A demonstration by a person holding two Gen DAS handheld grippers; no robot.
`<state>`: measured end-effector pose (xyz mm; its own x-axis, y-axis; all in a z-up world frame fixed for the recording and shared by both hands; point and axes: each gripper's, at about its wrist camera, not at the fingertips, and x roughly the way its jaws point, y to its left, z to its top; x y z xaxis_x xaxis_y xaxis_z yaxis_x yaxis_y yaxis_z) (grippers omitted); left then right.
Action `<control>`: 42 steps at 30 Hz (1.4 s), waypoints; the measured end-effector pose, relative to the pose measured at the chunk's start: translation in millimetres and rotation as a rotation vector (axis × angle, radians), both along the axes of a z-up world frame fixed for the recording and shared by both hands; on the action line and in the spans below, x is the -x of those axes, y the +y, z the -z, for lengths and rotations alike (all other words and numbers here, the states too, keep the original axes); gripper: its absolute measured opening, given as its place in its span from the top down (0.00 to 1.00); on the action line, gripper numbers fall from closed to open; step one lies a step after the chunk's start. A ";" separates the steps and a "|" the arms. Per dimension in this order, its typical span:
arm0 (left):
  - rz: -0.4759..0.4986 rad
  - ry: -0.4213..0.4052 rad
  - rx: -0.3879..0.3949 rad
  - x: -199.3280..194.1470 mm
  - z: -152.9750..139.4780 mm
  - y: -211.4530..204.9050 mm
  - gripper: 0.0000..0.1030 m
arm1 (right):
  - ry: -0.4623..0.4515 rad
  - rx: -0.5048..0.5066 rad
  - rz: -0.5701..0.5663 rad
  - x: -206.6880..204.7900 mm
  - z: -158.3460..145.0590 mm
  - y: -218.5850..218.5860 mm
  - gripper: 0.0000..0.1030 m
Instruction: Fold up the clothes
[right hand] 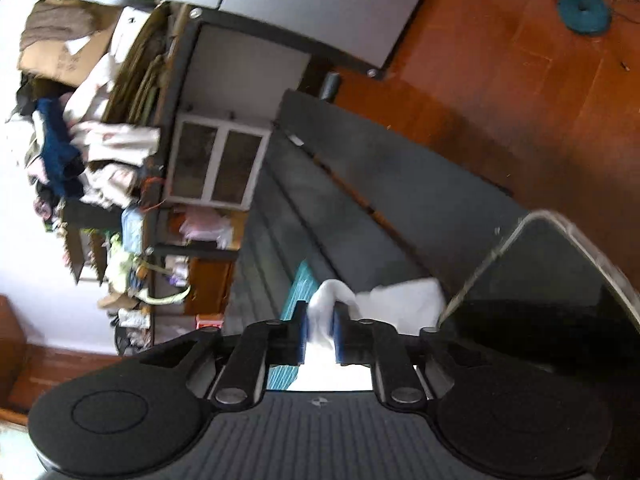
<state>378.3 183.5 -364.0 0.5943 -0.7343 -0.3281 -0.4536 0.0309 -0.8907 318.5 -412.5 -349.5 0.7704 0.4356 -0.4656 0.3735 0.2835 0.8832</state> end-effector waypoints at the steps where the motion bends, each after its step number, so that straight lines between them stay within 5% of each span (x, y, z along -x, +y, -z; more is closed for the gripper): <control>1: 0.000 -0.022 -0.007 -2.8 -1.4 -0.2 0.61 | -0.022 -0.008 0.031 -2.1 0.1 -2.6 0.63; 3: 0.001 -0.153 -0.083 -11.3 -21.1 -0.3 0.58 | -0.049 0.006 0.033 -4.6 -2.4 -4.3 0.63; 7: 0.033 -0.302 -0.280 -7.1 -56.9 -0.3 0.58 | -0.161 0.200 -0.076 -8.2 -34.4 5.8 0.63; 9: 0.130 -0.382 -0.389 -1.0 -76.7 -14.2 0.57 | -0.218 0.327 -0.199 -7.8 -51.3 20.4 0.62; 12: 0.322 -0.442 -0.481 9.7 -85.0 -49.2 0.57 | -0.193 0.644 -0.427 -4.7 -65.1 63.3 0.62; 14: 0.420 -0.477 -0.548 16.5 -83.0 -73.4 0.57 | -0.183 0.697 -0.493 -7.2 -59.4 73.3 0.62; 20: 0.408 -0.420 -0.854 20.5 -64.1 -89.4 0.58 | -0.104 0.904 -0.420 -31.2 -46.6 71.2 0.65; 23: 0.337 -0.395 -0.804 24.3 -65.5 -75.5 0.58 | -0.078 1.016 -0.312 -28.1 -54.1 61.3 0.60; 28: 0.299 -0.425 -0.856 25.0 -82.1 -67.0 0.57 | -0.078 0.847 -0.421 -25.1 -42.2 44.6 0.52; 30: 0.292 -0.416 -0.898 23.7 -84.6 -67.3 0.57 | -0.050 0.852 -0.456 -26.8 -32.3 48.1 0.68; 31: 0.296 -0.416 -0.914 20.2 -84.6 -70.7 0.57 | -0.056 0.857 -0.464 -27.8 -30.7 48.8 0.90; 36: 0.411 -0.506 -1.153 14.7 -84.7 -100.1 0.58 | -0.058 0.867 -0.466 -36.6 -32.1 56.9 0.91; 37: 0.415 -0.511 -1.161 16.2 -83.1 -101.9 0.65 | -0.062 0.873 -0.465 -38.3 -33.4 58.6 0.91; 38: 0.420 -0.516 -1.170 17.7 -81.5 -103.7 0.97 | -0.067 0.884 -0.464 -42.1 -36.3 60.8 0.92; 42: 0.353 -0.534 -1.182 30.2 -91.1 -101.0 0.98 | -0.124 0.882 -0.414 -31.5 -50.1 59.6 0.94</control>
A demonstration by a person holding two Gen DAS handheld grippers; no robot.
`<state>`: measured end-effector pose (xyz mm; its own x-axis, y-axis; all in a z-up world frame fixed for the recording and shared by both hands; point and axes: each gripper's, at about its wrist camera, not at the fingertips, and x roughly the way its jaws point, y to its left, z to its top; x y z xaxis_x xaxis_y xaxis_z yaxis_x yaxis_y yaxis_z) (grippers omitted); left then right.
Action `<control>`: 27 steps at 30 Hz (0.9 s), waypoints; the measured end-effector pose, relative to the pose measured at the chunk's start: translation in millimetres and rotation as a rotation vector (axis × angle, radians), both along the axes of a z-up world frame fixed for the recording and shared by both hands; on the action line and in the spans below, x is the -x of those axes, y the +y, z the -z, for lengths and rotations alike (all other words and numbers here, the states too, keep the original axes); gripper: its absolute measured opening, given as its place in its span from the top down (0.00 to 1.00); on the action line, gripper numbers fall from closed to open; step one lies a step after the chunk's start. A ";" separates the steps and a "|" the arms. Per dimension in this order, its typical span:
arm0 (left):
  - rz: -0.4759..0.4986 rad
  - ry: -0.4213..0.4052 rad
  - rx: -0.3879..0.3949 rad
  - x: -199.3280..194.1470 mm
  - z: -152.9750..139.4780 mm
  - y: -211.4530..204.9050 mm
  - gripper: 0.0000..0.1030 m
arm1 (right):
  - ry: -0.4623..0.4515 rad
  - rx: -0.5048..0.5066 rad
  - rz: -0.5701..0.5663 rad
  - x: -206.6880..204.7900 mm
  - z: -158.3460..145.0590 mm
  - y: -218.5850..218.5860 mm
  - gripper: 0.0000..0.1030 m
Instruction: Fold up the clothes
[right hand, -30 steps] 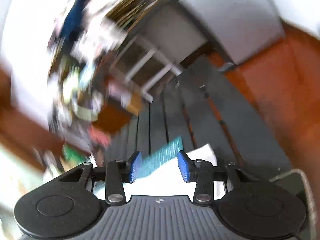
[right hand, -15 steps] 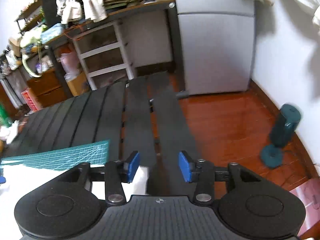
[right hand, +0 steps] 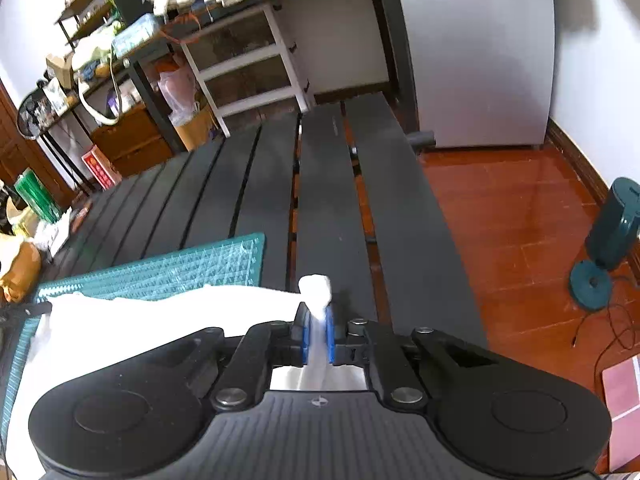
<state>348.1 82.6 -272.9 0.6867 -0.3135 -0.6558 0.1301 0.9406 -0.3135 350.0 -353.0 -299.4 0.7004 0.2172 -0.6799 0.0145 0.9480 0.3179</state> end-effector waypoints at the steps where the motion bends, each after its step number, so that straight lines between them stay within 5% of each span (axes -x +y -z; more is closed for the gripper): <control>1: -0.020 -0.027 0.024 7.5 -8.4 5.2 0.98 | -0.026 -0.006 0.004 4.0 -4.8 -0.9 0.94; 4: -0.054 -0.078 0.052 19.1 -24.5 14.3 0.98 | -0.083 -0.008 0.008 10.4 -13.4 0.4 0.94; 9: -0.015 0.039 -0.027 -4.2 -7.7 2.7 0.95 | -0.025 -0.015 0.035 -4.8 4.1 -2.3 0.91; 12: -0.068 0.030 0.008 -3.3 -14.9 16.4 0.89 | -0.022 -0.019 0.093 -0.1 -1.7 -12.3 0.82; 14: -0.106 0.011 0.055 10.8 -26.5 29.7 0.73 | -0.064 -0.046 0.120 14.9 -14.1 -22.2 0.63; 15: -0.121 0.001 0.083 21.3 -33.9 36.2 0.73 | -0.069 -0.046 0.121 18.0 -16.6 -22.5 0.63; 19: 0.048 -0.012 0.116 61.1 -47.5 16.5 0.73 | -0.083 -0.080 0.020 69.2 -37.6 -21.3 0.63; 20: 0.134 -0.012 0.098 76.3 -45.4 -4.5 0.73 | -0.061 -0.076 -0.084 88.5 -36.0 -3.2 0.63; 22: 0.213 0.006 0.079 85.4 -34.3 -31.9 0.71 | -0.038 -0.035 -0.136 97.3 -31.4 13.7 0.63; 24: 0.190 0.019 0.024 83.1 -22.1 -45.3 0.71 | -0.017 0.123 -0.183 101.7 -13.0 50.9 0.63; 27: 0.123 0.035 -0.034 71.5 1.6 -51.4 0.80 | 0.001 0.222 -0.189 89.8 5.3 68.4 0.63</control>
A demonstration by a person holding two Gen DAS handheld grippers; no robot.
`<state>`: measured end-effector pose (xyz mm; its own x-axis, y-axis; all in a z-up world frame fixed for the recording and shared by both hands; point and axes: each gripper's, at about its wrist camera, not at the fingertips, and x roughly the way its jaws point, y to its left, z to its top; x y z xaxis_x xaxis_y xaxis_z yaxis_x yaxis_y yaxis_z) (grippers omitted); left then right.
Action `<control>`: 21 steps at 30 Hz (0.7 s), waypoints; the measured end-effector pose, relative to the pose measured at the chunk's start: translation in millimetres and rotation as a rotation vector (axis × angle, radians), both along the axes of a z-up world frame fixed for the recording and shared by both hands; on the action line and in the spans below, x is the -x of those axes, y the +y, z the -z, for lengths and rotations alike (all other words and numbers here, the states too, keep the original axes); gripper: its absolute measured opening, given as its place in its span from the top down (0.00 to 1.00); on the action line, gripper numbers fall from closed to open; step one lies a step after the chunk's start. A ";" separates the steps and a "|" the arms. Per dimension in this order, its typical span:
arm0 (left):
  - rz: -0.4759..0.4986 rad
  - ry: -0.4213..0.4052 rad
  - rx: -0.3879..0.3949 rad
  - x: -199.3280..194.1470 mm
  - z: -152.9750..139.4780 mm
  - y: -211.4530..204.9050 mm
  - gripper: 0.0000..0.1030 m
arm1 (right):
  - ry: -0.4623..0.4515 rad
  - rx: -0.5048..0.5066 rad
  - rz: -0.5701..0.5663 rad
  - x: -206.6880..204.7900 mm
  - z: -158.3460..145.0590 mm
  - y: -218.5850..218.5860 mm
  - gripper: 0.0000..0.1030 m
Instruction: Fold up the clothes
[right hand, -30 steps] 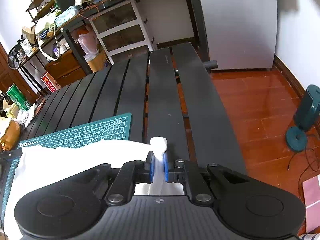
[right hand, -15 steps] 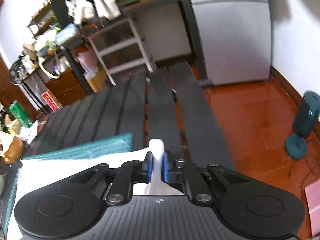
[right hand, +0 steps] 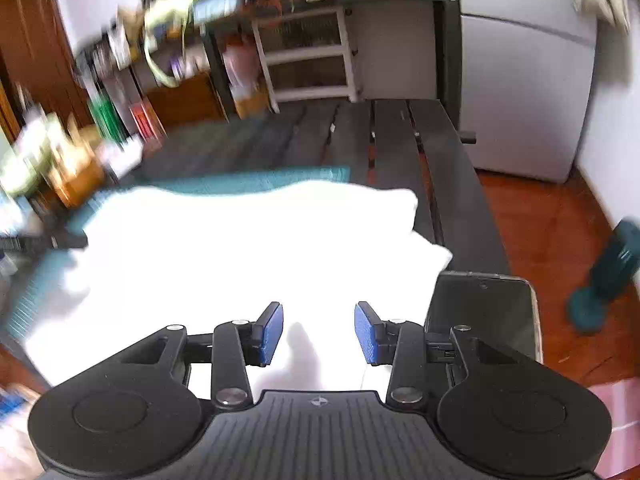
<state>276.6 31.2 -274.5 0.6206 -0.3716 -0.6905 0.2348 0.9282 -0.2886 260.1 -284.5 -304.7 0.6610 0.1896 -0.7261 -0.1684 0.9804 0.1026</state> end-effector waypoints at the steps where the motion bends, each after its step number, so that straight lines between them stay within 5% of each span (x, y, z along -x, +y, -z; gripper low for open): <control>1: -0.011 -0.007 -0.001 -2.7 4.3 2.4 0.85 | -0.004 0.001 0.001 -0.9 0.6 0.7 0.63; 7: -0.052 -0.010 -0.035 -28.2 7.4 11.4 0.94 | -0.004 -0.037 0.032 -33.3 3.6 -8.0 0.61; 11: -0.119 0.057 0.084 -39.2 -6.4 35.4 0.87 | 0.035 -0.115 0.055 -46.6 -4.7 -18.6 0.61; 15: -0.100 0.097 0.218 -11.7 -24.4 68.7 0.60 | 0.006 -0.393 0.131 -3.2 -27.9 -60.2 0.61; 19: -0.131 0.207 0.360 28.1 -22.2 100.9 0.58 | -0.006 -0.721 0.253 64.8 -22.0 -98.8 0.55; 21: -0.177 0.264 0.407 54.3 -14.1 115.1 0.58 | -0.001 -0.766 0.289 87.5 -16.4 -101.6 0.54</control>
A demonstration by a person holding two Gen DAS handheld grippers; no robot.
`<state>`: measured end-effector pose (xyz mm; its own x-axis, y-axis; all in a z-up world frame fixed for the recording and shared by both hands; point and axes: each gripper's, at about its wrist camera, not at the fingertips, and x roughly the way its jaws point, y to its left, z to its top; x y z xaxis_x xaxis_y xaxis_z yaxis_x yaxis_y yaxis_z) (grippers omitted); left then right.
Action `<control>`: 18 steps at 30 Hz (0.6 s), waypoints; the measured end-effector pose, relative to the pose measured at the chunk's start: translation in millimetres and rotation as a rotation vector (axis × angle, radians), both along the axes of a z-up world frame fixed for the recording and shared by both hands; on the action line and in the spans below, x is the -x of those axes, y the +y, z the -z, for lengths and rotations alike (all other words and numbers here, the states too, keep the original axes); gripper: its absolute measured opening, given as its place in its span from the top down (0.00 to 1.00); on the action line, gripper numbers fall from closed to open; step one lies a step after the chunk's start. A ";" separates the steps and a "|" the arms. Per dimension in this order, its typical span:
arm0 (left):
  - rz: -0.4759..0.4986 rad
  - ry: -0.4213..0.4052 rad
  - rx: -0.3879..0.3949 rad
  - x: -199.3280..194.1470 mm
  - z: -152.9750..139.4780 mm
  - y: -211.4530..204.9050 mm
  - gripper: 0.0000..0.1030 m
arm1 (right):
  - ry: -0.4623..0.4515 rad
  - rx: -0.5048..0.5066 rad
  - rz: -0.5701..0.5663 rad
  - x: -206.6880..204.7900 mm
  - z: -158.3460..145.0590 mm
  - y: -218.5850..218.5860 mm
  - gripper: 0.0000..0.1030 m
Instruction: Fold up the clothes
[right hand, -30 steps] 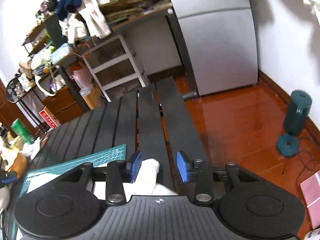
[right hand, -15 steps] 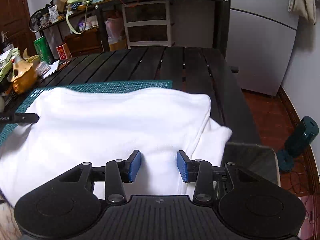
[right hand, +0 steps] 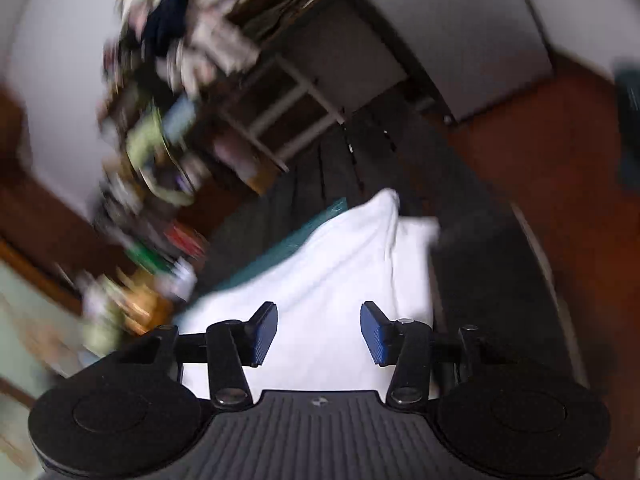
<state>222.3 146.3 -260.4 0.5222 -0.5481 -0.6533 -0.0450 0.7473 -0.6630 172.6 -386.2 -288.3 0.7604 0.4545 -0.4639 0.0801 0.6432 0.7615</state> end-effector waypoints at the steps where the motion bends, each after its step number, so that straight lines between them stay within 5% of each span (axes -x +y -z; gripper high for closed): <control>1: -0.011 0.016 0.009 7.2 3.0 3.8 0.58 | 0.009 -0.014 0.020 12.9 3.1 -0.2 0.54; 3: -0.016 0.050 0.009 29.2 9.8 7.3 0.58 | 0.052 0.012 0.061 37.5 12.3 5.4 0.54; 6: -0.042 0.082 0.053 44.3 18.6 9.8 0.58 | 0.144 -0.135 0.125 66.3 43.7 9.7 0.54; 11: -0.086 0.133 0.146 48.0 31.5 5.8 0.58 | 0.166 -0.319 0.247 73.6 77.0 10.0 0.54; 13: -0.118 0.153 0.119 49.7 35.0 5.2 0.58 | 0.170 -0.371 0.274 72.7 84.9 9.8 0.50; 18: -0.158 0.168 0.183 52.2 35.5 10.4 0.58 | 0.162 -0.467 0.294 78.9 88.0 11.1 0.50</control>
<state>170.1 156.7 -295.8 0.5036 -0.5852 -0.6355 -0.2720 0.5908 -0.7596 93.7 -375.1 -376.3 0.8218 0.4193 -0.3857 0.3439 0.1748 0.9226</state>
